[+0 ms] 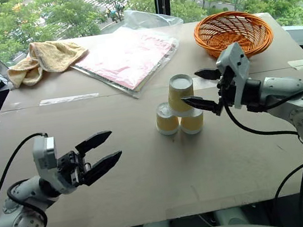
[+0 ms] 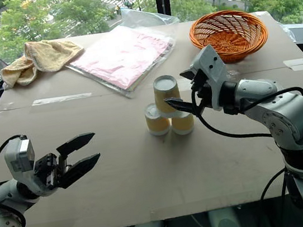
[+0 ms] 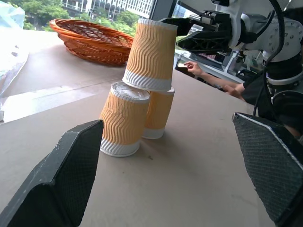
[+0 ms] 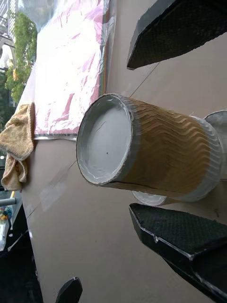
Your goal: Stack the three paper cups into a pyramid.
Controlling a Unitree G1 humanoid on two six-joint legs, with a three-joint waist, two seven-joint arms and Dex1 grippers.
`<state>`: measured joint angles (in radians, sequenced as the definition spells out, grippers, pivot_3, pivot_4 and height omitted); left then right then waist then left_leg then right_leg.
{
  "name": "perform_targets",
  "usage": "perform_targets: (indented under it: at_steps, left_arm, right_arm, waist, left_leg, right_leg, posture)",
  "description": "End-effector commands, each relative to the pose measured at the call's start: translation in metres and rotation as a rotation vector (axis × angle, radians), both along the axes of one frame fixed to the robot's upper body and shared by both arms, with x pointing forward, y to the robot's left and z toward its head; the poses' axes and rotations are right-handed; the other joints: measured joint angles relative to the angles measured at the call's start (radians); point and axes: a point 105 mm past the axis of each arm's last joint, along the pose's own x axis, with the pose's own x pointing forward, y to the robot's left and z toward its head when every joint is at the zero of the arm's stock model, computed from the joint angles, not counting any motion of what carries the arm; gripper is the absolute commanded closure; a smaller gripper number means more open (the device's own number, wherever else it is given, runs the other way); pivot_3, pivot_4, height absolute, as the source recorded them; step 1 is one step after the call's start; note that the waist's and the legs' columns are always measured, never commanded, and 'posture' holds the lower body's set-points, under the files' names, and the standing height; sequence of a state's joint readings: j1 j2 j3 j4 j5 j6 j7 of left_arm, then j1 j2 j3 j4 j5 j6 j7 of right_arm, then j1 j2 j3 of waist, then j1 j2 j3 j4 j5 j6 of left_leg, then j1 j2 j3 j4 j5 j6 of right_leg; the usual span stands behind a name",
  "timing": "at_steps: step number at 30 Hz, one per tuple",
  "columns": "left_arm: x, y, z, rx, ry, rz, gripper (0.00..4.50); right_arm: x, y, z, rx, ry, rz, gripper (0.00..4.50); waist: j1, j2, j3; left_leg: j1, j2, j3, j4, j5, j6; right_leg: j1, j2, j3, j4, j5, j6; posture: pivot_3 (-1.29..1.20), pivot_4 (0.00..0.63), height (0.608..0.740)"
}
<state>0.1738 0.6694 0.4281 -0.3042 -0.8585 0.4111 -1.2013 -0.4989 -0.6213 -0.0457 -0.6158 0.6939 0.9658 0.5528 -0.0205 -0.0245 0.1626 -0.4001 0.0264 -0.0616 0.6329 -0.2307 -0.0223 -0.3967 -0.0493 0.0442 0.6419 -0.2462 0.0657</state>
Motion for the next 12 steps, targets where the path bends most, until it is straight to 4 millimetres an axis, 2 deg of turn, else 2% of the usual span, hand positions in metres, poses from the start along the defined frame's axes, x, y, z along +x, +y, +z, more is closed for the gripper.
perform_targets:
  at_steps: [1,6,9,12]
  left_arm:
    - [0.005,-0.006,-0.01,0.096,0.002,0.006,0.0]
    - [0.015,0.016,-0.032,0.193,0.071,0.071,0.0]
    - [0.019,0.026,-0.041,0.252,0.108,0.089,0.0]
    - [0.021,0.027,-0.043,0.291,0.118,0.071,0.0]
  right_arm:
    - [-0.037,-0.03,0.006,0.016,-0.082,0.006,0.02]
    - [-0.077,-0.083,-0.041,-0.009,0.047,-0.167,0.02]
    - [-0.096,-0.1,-0.067,-0.047,0.107,-0.225,0.02]
    - [-0.105,-0.11,-0.084,-0.078,0.127,-0.257,0.02]
  waist:
    - [0.012,0.0,0.0]
    - [0.009,0.0,0.0]
    - [0.0,0.0,0.0]
    - [-0.001,-0.001,-0.001]
  left_leg:
    - [0.0,0.0,0.0,0.0,0.0,0.0]
    - [0.001,0.0,0.001,-0.001,0.0,0.0]
    - [0.003,0.001,0.003,0.0,0.0,0.0]
    - [0.006,0.002,0.004,0.001,0.0,0.0]
  right_leg:
    - [0.0,0.0,0.0,0.0,0.0,0.0]
    - [0.001,0.0,0.0,0.0,0.0,0.0]
    - [0.001,0.001,0.002,0.0,-0.004,0.0]
    - [0.003,0.001,0.002,0.001,-0.005,0.001]
  posture:
    - [0.0,0.15,0.74]
    - [0.0,0.15,0.74]
    - [0.0,0.15,0.74]
    - [0.0,0.15,0.74]
